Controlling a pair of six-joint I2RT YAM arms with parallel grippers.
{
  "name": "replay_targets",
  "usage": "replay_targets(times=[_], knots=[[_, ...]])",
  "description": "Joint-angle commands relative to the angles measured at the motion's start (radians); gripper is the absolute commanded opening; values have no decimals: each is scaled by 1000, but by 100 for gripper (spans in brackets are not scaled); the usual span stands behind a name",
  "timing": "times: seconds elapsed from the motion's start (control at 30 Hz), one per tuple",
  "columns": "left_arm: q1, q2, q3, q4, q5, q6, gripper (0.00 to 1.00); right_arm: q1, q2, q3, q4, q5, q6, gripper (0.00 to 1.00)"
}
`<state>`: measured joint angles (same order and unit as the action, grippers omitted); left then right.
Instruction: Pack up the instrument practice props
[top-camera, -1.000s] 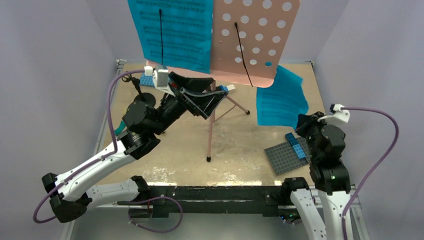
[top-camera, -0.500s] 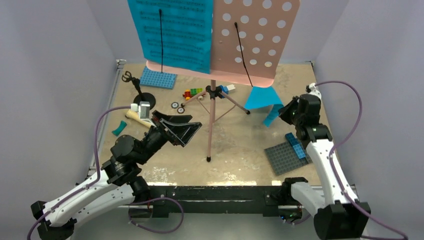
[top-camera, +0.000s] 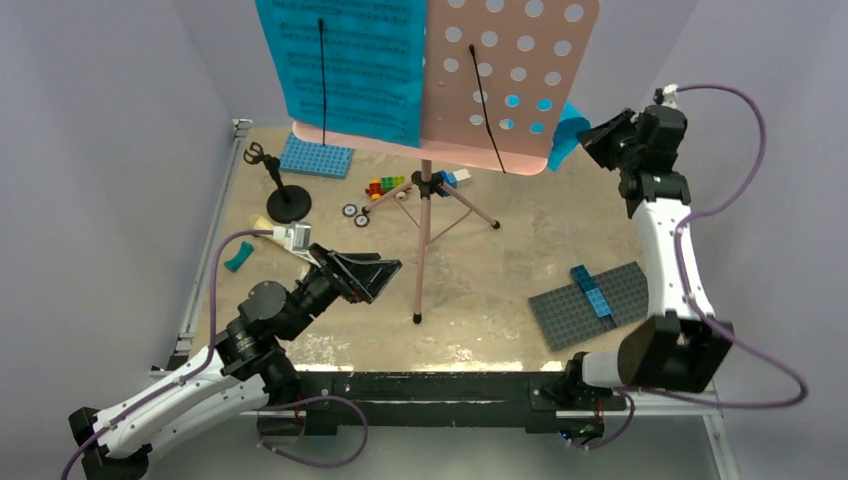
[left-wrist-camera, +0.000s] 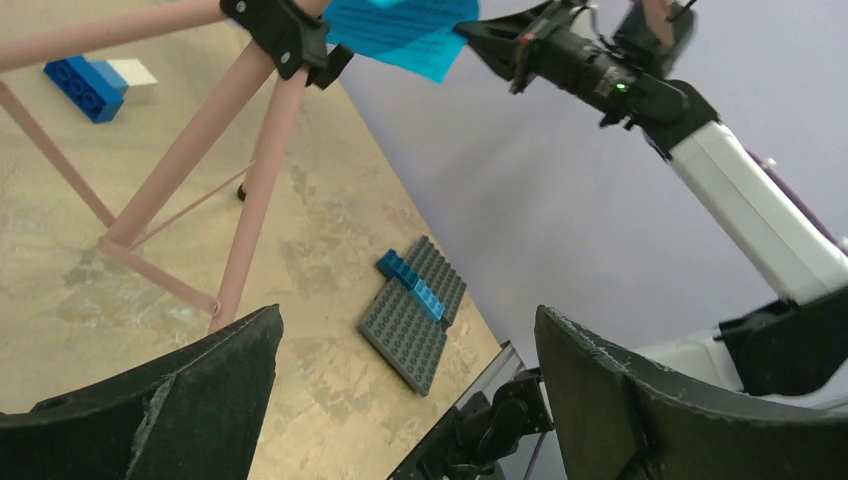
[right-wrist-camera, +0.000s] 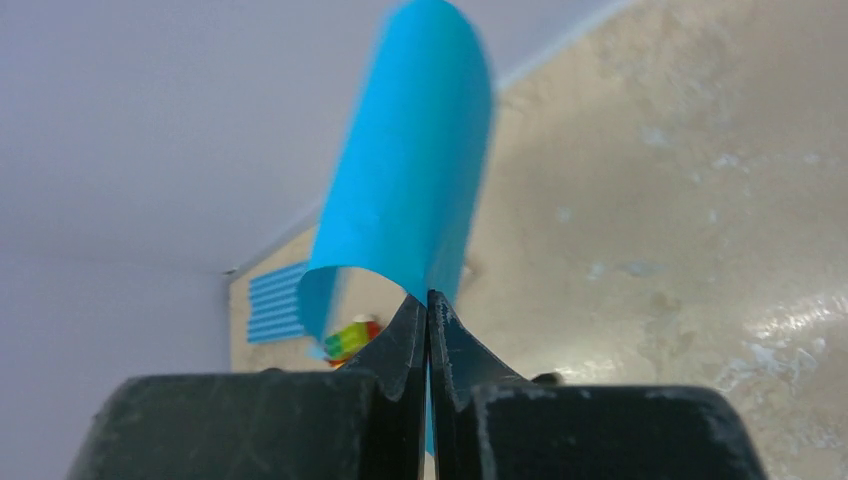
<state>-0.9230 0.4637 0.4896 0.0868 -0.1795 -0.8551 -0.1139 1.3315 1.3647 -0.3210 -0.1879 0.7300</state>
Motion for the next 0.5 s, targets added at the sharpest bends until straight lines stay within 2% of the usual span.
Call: replay_targets(times=[0.0, 0.07, 0.2, 0.47], knots=[[0, 31, -28, 33, 1, -47, 100, -60, 191, -164, -72, -94, 18, 0], [0, 45, -40, 27, 12, -60, 100, -74, 215, -246, -10, -118, 11, 0], [0, 62, -67, 39, 24, -85, 100, -105, 260, -275, 20, -171, -15, 0], [0, 75, -96, 66, 24, -90, 100, -135, 409, -132, -109, -111, -120, 0]])
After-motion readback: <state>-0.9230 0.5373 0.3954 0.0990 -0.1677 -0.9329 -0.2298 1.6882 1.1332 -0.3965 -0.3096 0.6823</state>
